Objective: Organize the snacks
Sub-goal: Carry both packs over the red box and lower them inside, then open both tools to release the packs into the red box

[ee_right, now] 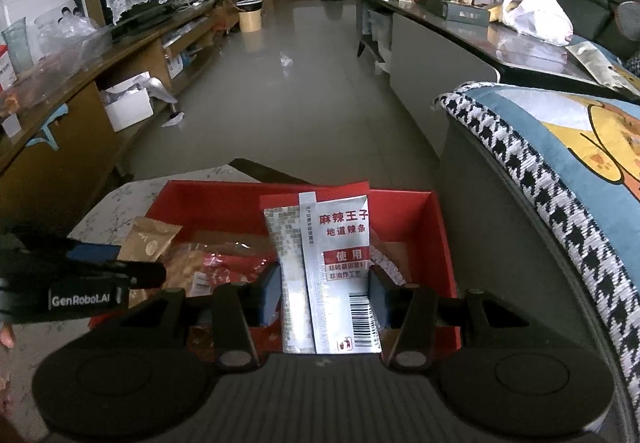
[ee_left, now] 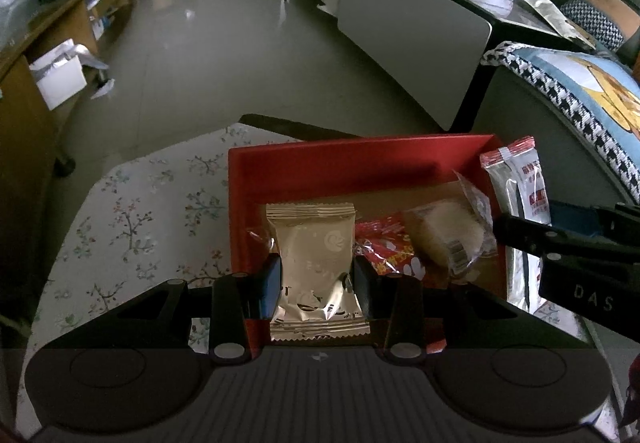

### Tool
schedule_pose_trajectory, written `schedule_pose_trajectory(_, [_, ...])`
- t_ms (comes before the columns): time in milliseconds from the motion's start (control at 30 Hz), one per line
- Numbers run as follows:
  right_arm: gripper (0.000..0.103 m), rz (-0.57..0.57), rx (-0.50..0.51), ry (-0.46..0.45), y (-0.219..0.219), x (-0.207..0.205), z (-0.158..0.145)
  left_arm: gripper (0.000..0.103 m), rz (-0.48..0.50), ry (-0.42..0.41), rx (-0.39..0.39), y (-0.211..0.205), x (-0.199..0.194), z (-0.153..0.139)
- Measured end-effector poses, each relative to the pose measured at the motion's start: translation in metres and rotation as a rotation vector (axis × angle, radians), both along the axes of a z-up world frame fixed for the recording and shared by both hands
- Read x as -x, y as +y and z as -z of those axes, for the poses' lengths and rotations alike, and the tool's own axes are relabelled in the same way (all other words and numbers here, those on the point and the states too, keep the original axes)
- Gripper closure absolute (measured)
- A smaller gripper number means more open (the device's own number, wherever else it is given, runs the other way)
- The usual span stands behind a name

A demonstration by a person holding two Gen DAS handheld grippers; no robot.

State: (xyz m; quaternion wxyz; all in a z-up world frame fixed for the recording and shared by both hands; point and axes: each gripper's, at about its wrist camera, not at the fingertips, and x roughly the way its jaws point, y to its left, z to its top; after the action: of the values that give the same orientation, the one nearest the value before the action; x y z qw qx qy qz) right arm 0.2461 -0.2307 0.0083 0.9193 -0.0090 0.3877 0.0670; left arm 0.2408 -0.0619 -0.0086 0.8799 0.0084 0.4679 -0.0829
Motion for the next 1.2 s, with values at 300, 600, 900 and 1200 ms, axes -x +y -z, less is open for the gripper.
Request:
schedule_pose_trajectory(300, [0.050,0.002,-0.002,0.002,-0.001,-0.005,0.007,0.057,-0.005,0.006,-0.011,-0.002,-0.004,0.006])
schedule_pose_trajectory(600, [0.050,0.017,-0.004,0.003,-0.004,-0.010,0.015,0.057,-0.009,0.014,-0.011,-0.002,-0.008,0.011])
schedule_pose_trajectory(900, [0.050,0.030,-0.010,0.013,-0.007,-0.017,0.025,0.057,-0.012,0.034,-0.014,-0.006,-0.012,0.021])
schedule_pose_trajectory(1200, [0.050,0.053,-0.001,0.026,-0.011,-0.024,0.036,0.056,-0.019,0.052,-0.017,-0.008,-0.017,0.030])
